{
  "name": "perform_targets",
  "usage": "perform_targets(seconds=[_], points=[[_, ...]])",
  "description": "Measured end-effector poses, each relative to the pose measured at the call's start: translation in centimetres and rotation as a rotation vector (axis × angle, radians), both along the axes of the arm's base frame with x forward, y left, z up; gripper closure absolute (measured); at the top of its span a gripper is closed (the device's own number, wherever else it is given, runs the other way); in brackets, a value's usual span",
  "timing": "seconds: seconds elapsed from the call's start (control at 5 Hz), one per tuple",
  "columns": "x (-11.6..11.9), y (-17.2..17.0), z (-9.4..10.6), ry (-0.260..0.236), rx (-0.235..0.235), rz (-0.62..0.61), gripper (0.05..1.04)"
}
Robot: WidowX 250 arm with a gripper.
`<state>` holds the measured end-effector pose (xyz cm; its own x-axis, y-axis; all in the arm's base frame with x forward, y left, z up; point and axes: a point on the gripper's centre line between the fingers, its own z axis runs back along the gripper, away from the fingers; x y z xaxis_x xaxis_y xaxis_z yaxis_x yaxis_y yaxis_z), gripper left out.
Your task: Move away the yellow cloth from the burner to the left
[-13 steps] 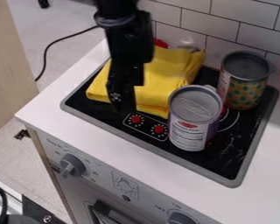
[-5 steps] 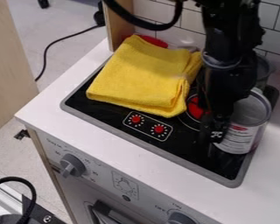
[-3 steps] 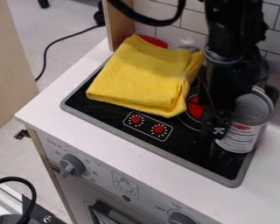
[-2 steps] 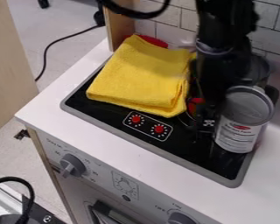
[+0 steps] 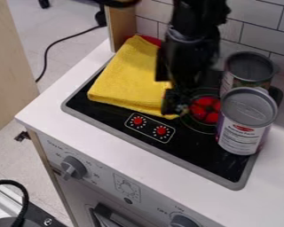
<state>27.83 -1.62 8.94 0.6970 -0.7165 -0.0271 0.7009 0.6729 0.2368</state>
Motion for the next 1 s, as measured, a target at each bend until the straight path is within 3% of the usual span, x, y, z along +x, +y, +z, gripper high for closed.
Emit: perform_targets(seconds=[0.2,0.4,0.6,0.8,1.0], points=[[0.7,3.3,1.5,-0.066,-0.089,0.242,0.085],[2.1,6.8,3.0,-0.175,-0.139,0.502,0.085],[3.1,9.5,2.1,-0.165,-0.122,0.743,0.085],[3.4,11.7,1.9,-0.256,-0.095,0.994,0.085],[3.9,13.9,2.5,-0.319,-0.124,1.217,0.085]])
